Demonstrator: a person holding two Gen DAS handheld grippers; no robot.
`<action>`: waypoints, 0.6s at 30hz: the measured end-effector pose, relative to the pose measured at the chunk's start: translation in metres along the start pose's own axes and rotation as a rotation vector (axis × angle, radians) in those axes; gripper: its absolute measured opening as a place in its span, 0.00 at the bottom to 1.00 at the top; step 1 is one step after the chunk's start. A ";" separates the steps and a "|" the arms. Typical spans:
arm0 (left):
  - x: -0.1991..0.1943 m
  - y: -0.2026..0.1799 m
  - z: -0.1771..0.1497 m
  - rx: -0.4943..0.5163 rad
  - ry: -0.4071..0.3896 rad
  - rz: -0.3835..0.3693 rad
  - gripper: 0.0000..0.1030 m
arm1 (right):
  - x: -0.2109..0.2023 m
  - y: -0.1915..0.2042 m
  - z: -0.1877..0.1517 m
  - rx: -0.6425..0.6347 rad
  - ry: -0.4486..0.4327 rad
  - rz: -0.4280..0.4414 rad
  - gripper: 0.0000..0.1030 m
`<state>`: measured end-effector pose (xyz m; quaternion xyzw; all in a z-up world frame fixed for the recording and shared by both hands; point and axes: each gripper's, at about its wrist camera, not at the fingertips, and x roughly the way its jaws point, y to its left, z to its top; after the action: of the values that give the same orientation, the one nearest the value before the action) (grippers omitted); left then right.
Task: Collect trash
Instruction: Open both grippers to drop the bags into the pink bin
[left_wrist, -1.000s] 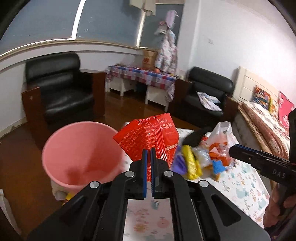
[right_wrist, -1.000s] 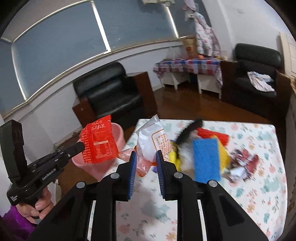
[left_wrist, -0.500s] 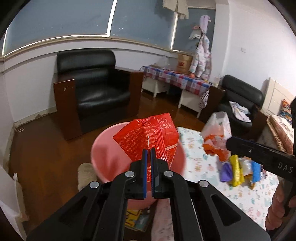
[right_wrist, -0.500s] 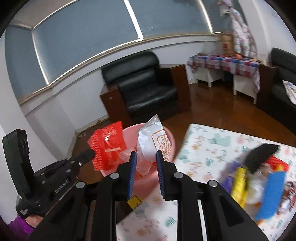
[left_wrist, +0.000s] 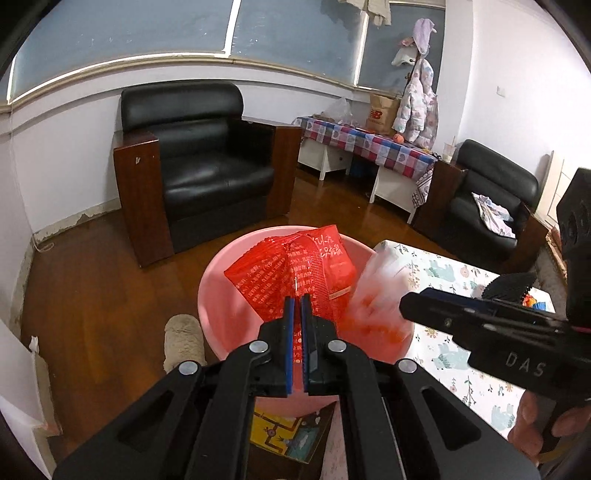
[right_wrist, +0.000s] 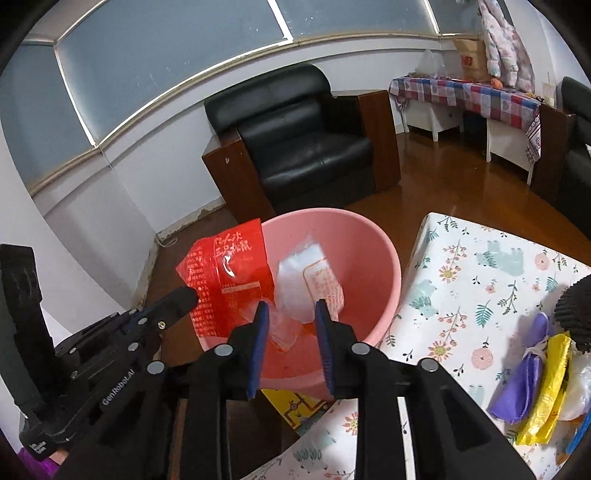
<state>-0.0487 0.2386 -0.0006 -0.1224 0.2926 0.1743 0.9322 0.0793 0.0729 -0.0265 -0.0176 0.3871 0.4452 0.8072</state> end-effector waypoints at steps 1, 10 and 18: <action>0.000 0.000 -0.001 -0.006 0.004 -0.005 0.03 | 0.001 0.000 0.000 0.000 -0.001 -0.001 0.36; 0.000 0.007 -0.002 -0.010 0.010 -0.032 0.11 | -0.002 -0.009 -0.002 0.018 -0.021 -0.014 0.45; -0.010 -0.004 -0.001 -0.026 0.003 -0.088 0.28 | -0.029 -0.022 -0.014 0.048 -0.045 -0.022 0.46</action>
<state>-0.0558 0.2323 0.0046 -0.1473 0.2862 0.1369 0.9368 0.0783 0.0341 -0.0243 0.0075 0.3792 0.4273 0.8207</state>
